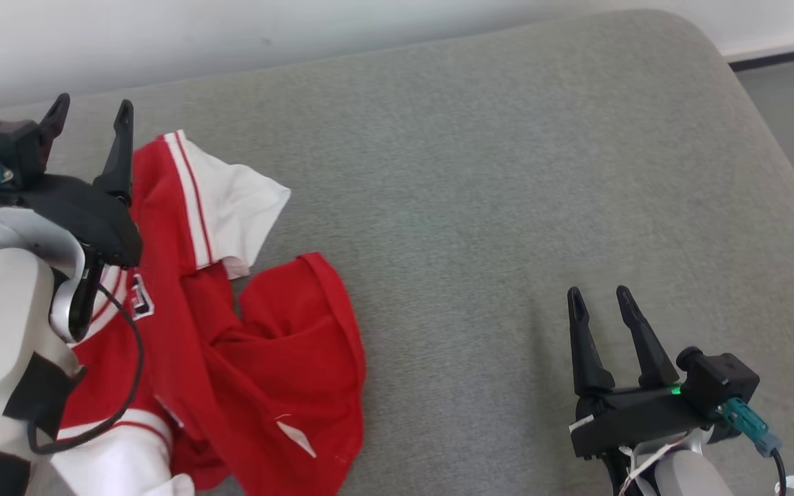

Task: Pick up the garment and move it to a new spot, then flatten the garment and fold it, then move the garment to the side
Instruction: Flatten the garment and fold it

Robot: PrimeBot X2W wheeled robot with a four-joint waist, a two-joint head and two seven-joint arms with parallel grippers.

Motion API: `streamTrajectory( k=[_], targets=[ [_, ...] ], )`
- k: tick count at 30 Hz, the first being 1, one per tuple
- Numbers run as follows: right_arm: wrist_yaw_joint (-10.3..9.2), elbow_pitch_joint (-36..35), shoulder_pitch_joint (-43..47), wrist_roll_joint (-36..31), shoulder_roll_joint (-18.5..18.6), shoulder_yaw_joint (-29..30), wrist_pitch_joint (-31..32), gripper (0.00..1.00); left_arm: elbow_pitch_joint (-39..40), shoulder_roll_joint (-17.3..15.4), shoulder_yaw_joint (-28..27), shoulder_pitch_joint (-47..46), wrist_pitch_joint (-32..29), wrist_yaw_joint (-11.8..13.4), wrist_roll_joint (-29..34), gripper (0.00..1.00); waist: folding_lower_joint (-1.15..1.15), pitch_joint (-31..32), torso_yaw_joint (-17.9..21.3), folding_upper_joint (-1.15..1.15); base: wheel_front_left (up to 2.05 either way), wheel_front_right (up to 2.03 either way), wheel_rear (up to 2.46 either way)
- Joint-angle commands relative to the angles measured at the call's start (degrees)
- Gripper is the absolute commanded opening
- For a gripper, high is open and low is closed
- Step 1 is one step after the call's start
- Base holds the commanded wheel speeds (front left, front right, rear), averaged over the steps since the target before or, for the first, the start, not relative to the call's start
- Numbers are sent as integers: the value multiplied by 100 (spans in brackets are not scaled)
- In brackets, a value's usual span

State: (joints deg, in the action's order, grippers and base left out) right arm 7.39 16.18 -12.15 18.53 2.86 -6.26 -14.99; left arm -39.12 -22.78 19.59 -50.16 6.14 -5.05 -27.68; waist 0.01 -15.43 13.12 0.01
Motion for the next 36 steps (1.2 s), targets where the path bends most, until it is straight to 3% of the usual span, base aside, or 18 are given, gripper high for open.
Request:
streamTrajectory(
  k=[1,9,21,29,33,36],
  targets=[
    [20,24,76,-38,5,25,-17,100,36,-28,-36,182,66,0,-41,100,-1,211,-264,-1,0,0,0],
    [20,60,265,-46,7,55,-16,100,754,76,-183,1255,350,215,-331,100,-1,512,-771,-1,0,0,0],
    [20,181,589,6,3,-101,-16,100,2579,186,-154,3678,571,1147,-308,100,-1,941,-1219,-1,0,0,0],
    [21,372,792,171,3,-555,-16,100,3170,326,-19,4717,421,1546,-367,100,-1,1088,-1493,-1,0,0,0],
    [20,532,879,442,8,-889,-16,100,3300,405,108,5156,387,1661,-404,100,-1,1098,-1625,-1,0,0,0],
    [20,683,849,617,4,-1111,-4,100,3202,419,194,5344,395,1557,-466,100,-1,1073,-1714,-1,0,0,0]
  ],
)
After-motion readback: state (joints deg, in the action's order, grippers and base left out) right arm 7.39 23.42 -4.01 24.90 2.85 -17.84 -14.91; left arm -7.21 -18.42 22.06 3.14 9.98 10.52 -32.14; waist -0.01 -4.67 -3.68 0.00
